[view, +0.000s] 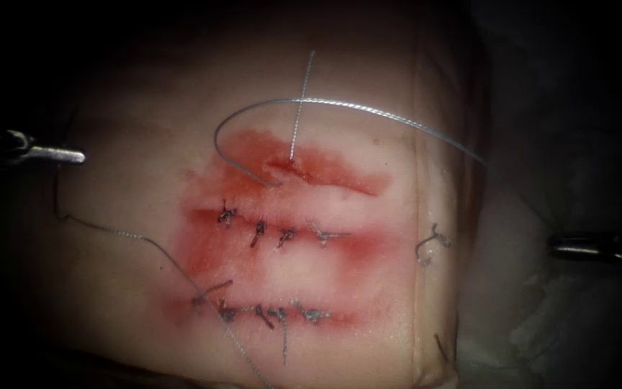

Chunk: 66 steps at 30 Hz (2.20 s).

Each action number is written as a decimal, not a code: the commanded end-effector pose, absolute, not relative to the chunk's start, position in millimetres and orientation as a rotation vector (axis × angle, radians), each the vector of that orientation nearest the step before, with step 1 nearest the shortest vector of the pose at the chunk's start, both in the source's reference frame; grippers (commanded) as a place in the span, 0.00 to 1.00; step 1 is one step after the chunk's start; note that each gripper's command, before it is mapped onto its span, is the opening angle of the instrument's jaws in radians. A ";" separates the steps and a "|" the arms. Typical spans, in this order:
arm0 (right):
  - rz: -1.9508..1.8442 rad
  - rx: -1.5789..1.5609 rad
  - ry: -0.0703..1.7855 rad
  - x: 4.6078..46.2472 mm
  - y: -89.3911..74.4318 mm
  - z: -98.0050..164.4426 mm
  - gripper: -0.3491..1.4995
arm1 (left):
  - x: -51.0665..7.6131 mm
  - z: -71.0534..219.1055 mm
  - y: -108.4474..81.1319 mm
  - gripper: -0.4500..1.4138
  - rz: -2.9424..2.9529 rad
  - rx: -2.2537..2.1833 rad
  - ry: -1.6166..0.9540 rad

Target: Wound Closure

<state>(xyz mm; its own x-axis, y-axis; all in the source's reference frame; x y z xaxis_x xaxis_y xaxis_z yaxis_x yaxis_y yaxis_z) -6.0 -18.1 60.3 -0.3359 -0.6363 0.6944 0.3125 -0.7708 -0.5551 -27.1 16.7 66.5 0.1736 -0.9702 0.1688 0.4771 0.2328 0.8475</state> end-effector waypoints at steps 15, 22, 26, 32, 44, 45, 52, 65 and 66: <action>-1.795 -1.420 0.507 -0.9 -17.7 56.8 0.00 | -27.6 69.2 18.3 0.99 -0.798 0.541 -0.710; -1.632 -1.373 0.572 2.3 -17.8 54.8 0.00 | -31.8 63.3 17.1 0.98 -0.817 0.589 -0.720; -1.615 -1.387 0.555 5.1 -18.3 55.3 0.00 | -32.9 59.4 16.5 0.97 -0.828 0.632 -0.761; -1.616 -1.395 0.545 6.7 -19.3 56.6 0.00 | -34.0 51.9 15.6 0.88 -0.786 0.873 -0.819; -1.612 -1.395 0.508 10.0 -20.0 57.7 0.00 | -48.0 54.1 9.4 0.84 -0.953 1.010 -1.128; -1.613 -1.396 0.506 10.3 -20.1 57.9 0.00 | -49.6 55.0 8.7 0.81 -0.995 1.031 -1.138; -1.606 -1.391 0.498 11.2 -20.1 58.3 0.00 | -56.0 59.9 7.1 0.73 -1.094 1.024 -1.244; -1.608 -1.392 0.500 11.3 -20.3 58.1 0.00 | -58.1 65.0 9.3 0.79 -1.235 0.876 -1.284; -1.607 -1.392 0.497 11.3 -20.4 58.1 0.00 | -58.0 65.0 9.6 0.79 -1.234 0.862 -1.292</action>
<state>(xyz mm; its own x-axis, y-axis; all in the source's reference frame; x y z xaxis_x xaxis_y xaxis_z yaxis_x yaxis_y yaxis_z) 10.7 -19.9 57.8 0.0645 -0.8310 0.5525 0.3763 -0.4925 -0.7847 -57.2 9.6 64.8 -0.1449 -0.9641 0.2225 0.1786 0.1957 0.9643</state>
